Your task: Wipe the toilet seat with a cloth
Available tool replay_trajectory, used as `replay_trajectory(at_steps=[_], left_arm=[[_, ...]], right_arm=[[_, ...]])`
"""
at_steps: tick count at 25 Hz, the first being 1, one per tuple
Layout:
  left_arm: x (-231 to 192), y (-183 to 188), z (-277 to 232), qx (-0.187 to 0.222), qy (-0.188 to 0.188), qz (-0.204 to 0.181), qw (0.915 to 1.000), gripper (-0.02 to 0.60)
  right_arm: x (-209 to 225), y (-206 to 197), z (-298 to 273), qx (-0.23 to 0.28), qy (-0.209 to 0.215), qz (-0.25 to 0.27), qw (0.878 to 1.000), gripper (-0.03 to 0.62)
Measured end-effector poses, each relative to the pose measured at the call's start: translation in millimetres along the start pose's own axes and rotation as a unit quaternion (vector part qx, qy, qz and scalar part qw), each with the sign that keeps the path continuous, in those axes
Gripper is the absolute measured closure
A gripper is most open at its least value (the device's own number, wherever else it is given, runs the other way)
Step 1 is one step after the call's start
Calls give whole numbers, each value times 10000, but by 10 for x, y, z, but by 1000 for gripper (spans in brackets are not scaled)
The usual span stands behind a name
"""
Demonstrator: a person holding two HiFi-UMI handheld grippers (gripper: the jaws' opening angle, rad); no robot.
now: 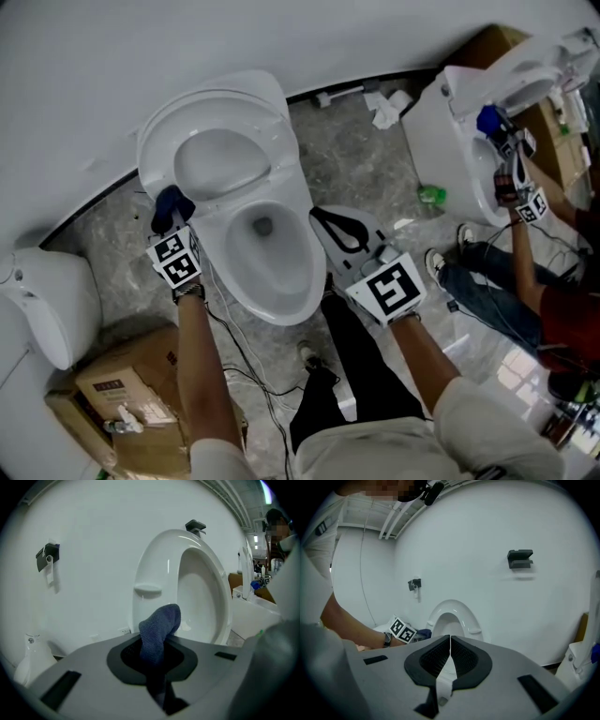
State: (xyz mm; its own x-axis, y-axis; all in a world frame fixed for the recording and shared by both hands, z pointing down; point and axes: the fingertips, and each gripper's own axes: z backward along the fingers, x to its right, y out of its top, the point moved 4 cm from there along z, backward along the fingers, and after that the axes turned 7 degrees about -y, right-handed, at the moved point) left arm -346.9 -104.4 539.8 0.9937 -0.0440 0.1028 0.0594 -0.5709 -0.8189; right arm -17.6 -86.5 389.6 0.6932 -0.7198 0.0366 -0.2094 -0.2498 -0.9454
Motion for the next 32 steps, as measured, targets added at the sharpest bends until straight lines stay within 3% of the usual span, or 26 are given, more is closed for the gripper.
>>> replay_trajectory(at_steps=[5,8,17,25,32], left_arm=[[14,367,122,464,-5,-424,9980,545],[36,483,167,487,-29,-647,9967,545],[-15,827,358,1097,137,-286,9935,545],[-10,982,264,1027,68,-49,9947,545],[173,1383,258,1201,-203,42,9925,545]], right_arm=[[25,128,-47,76,-26,29,10000,566],[37,226,-59,130,-59,75,9999,566],[90,283,-64,96,-112,58,9999,566],[181,305,-29,88,-136,8,9999,566],[333,426,6,195,-236,9,9995,566]])
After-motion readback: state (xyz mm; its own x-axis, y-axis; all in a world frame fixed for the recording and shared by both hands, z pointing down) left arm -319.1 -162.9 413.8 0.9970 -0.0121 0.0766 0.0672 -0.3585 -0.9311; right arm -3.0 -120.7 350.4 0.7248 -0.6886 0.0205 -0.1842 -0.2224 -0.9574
